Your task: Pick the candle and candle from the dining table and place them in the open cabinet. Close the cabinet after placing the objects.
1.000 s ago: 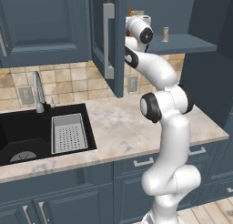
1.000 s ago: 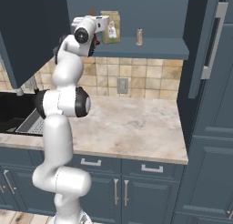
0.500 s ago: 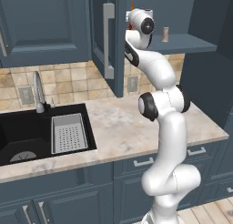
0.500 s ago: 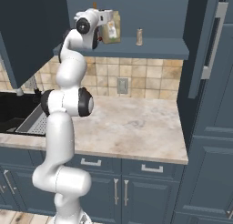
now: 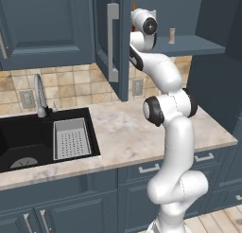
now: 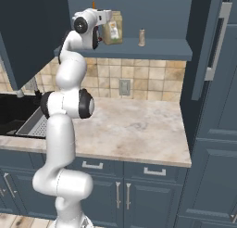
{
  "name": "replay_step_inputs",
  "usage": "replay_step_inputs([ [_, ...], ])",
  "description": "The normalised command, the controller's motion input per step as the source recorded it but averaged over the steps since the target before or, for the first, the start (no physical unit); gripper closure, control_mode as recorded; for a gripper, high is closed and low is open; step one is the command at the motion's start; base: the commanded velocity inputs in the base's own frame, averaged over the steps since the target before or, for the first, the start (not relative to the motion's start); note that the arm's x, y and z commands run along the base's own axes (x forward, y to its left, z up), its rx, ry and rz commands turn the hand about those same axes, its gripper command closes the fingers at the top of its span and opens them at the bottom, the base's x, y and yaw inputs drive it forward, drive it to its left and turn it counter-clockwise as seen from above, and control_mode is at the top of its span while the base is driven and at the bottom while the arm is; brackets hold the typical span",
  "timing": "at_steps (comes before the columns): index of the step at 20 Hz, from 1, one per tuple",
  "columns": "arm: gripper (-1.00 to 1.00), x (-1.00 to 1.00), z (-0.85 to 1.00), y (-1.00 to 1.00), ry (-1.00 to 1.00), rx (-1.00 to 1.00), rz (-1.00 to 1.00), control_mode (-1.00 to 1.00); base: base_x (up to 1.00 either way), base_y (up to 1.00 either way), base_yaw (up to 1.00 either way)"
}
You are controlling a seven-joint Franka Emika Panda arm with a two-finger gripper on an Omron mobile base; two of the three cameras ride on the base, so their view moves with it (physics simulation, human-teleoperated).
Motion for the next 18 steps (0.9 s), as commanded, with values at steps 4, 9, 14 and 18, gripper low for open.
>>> replay_step_inputs([
  [4, 1.00, 0.00, 0.00, 0.00, 0.00, 0.00, 0.00, -1.00, 0.00, 0.00, 0.00],
  [9, 1.00, 0.00, 0.00, 0.00, 0.01, 0.00, 0.00, -1.00, 0.00, 0.00, 0.00],
  [14, 1.00, 0.00, -0.03, 0.00, 0.02, 0.00, 0.00, -1.00, 0.00, 0.00, 0.00],
  [18, -1.00, 0.00, 0.00, 0.00, 0.00, 0.00, 0.00, -1.00, 0.00, 0.00, 0.00],
])
